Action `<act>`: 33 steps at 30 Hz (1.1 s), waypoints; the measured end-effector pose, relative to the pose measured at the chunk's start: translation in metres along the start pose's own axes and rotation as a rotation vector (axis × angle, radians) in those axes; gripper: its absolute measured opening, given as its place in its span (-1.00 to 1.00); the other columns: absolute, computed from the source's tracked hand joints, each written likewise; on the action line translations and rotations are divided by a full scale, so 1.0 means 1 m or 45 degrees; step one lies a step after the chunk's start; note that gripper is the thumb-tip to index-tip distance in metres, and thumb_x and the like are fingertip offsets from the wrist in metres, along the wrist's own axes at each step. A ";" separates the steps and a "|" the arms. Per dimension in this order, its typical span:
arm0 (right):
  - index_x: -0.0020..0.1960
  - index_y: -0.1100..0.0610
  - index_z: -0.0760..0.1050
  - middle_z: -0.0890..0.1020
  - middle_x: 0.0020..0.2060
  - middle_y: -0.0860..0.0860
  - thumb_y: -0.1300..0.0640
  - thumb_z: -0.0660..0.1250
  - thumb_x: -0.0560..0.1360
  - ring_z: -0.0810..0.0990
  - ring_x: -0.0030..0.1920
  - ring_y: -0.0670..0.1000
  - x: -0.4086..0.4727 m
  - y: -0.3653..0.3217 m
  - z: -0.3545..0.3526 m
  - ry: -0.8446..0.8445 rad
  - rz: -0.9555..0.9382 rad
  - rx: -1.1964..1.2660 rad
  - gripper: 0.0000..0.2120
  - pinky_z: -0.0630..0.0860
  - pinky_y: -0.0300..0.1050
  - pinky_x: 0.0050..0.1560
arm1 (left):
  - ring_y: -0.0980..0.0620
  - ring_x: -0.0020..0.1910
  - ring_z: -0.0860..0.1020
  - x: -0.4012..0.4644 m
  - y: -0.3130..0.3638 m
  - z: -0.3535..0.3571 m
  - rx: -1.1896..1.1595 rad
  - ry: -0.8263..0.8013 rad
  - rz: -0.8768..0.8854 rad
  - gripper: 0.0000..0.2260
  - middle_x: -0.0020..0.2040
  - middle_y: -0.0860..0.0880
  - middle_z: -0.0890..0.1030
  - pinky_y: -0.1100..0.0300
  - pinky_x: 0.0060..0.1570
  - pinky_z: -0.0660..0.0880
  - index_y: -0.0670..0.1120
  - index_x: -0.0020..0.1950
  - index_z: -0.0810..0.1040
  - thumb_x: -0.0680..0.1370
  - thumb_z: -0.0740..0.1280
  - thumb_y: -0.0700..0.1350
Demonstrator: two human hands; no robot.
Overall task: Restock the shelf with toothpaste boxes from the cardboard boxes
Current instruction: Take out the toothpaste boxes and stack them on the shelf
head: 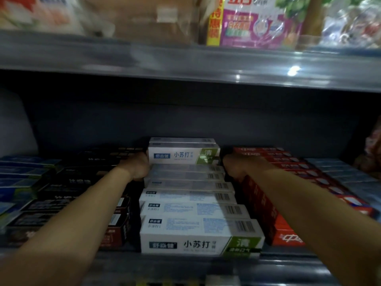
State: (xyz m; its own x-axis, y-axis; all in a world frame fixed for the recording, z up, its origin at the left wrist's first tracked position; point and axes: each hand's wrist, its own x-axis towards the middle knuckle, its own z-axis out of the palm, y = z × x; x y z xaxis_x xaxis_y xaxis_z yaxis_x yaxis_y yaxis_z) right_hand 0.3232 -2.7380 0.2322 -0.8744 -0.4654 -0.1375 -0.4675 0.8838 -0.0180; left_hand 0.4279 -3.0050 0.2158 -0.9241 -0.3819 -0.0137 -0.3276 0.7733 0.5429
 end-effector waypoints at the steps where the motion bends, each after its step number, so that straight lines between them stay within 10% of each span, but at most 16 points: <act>1: -0.07 0.11 0.40 0.50 -0.10 0.03 0.15 0.19 0.59 0.50 -0.14 0.00 0.002 0.000 0.000 -0.007 0.000 -0.003 -0.92 0.48 -0.11 -0.06 | -0.06 0.08 0.55 0.001 -0.001 0.001 -0.025 -0.002 0.007 -0.72 0.17 -0.11 0.58 0.04 0.17 0.52 -0.09 0.24 0.54 0.53 0.28 -0.18; 16: 0.22 0.24 0.48 0.55 0.14 0.15 0.24 0.22 0.56 0.56 0.11 0.14 0.006 -0.013 0.001 -0.099 -0.101 -0.042 -0.75 0.51 -0.07 0.05 | -0.10 0.02 0.58 -0.004 -0.003 0.007 -0.219 0.050 -0.037 -0.81 0.06 -0.15 0.62 0.07 0.10 0.54 -0.21 0.09 0.62 0.50 0.36 -0.22; 23: -0.25 0.06 0.40 0.51 -0.25 0.01 0.28 0.25 0.53 0.54 -0.26 0.01 -0.016 -0.007 0.000 -0.222 -0.047 0.143 -0.78 0.49 -0.19 -0.37 | -0.02 -0.17 0.55 -0.018 0.002 0.003 0.022 -0.060 -0.113 -0.86 -0.10 -0.13 0.57 0.24 -0.35 0.50 -0.21 0.04 0.54 0.50 0.29 -0.29; 33: -0.24 0.11 0.38 0.50 -0.28 0.05 0.33 0.25 0.52 0.51 -0.35 0.00 -0.032 -0.010 -0.002 -0.211 -0.005 0.265 -0.79 0.46 -0.21 -0.45 | -0.10 -0.01 0.54 -0.038 0.004 0.006 -0.106 -0.018 -0.131 -0.87 -0.03 -0.14 0.53 0.10 -0.01 0.54 -0.22 0.09 0.49 0.55 0.24 -0.30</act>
State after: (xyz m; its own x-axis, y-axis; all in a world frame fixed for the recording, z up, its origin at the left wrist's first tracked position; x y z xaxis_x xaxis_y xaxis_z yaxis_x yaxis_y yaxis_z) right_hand 0.3557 -2.7325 0.2383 -0.8313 -0.4696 -0.2973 -0.4191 0.8810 -0.2194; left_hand 0.4604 -2.9848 0.2134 -0.8892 -0.4496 -0.0844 -0.4041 0.6853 0.6059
